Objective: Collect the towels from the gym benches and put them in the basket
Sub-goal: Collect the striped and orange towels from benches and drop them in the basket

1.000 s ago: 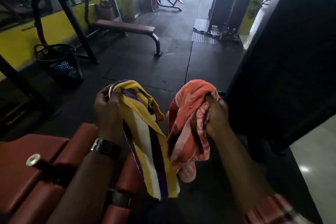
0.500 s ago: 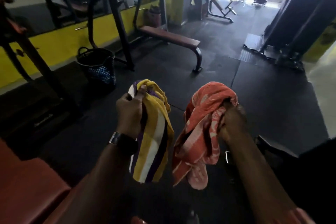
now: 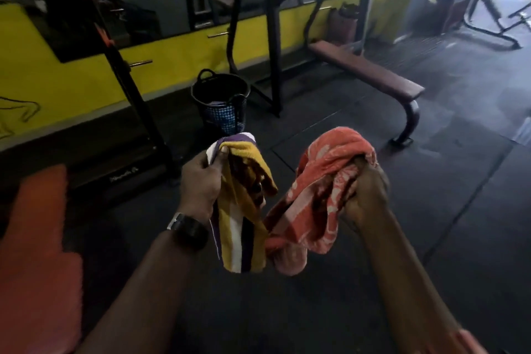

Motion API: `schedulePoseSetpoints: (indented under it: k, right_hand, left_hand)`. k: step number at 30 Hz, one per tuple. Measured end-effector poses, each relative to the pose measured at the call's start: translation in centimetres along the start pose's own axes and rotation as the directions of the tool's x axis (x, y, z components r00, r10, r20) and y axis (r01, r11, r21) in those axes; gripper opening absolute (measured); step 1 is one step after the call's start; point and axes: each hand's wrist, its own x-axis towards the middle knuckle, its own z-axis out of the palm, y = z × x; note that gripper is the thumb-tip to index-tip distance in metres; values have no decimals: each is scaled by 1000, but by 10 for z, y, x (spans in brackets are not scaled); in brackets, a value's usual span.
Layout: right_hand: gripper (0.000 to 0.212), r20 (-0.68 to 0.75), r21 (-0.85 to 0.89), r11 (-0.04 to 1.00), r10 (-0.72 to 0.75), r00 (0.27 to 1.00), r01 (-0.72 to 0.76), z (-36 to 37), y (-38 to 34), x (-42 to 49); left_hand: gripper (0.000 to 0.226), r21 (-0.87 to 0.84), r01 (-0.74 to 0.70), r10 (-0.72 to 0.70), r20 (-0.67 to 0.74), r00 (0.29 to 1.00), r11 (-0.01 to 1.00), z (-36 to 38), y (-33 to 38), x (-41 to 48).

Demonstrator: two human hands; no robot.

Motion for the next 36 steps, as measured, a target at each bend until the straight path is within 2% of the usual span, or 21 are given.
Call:
schedulePoseSetpoints:
  k: [4,9,13,18,21,25,29,34,36]
  right_hand:
    - [17,43,-14,1000,-6,999,7,36,-13,73]
    - [19,91,4,1000,8,996,-9,93,-26,178]
    - [18,115,13,999,29,993,-30,158,-28,272]
    - [18,145,17,998,50,988,-53,240,-48,368]
    - [21,184,50,997,45,982,-55,283,-63,417]
    - [21,234,44,998,43,971,-55,342,-80,492]
    - [28,266,12,997,72,961,-78,397,-85,565]
    - [29,298,9,990,132,946,-141,465,-84,657]
    - [30,326,-6,984,172,930,-180,492,-83,702]
  left_hand:
    - [17,-69,52,-58,-97,994,996,30,9,58]
    - [16,-227,84,-114,-121,986,970,78,19,152]
    - [19,-303,77,-117,-114,987,950,111,33,265]
    - [13,-324,25,-71,-134,988,946,140,75,391]
    - [15,-309,-70,20,-161,987,949,159,102,453]
    - [11,-257,-270,210,-239,948,928,189,142,540]
    - [17,-119,-385,329,-330,885,915,222,173,622]
    - [32,117,-468,469,-436,768,876,265,201,720]
    - [34,241,-490,542,-484,687,837,281,207,764]
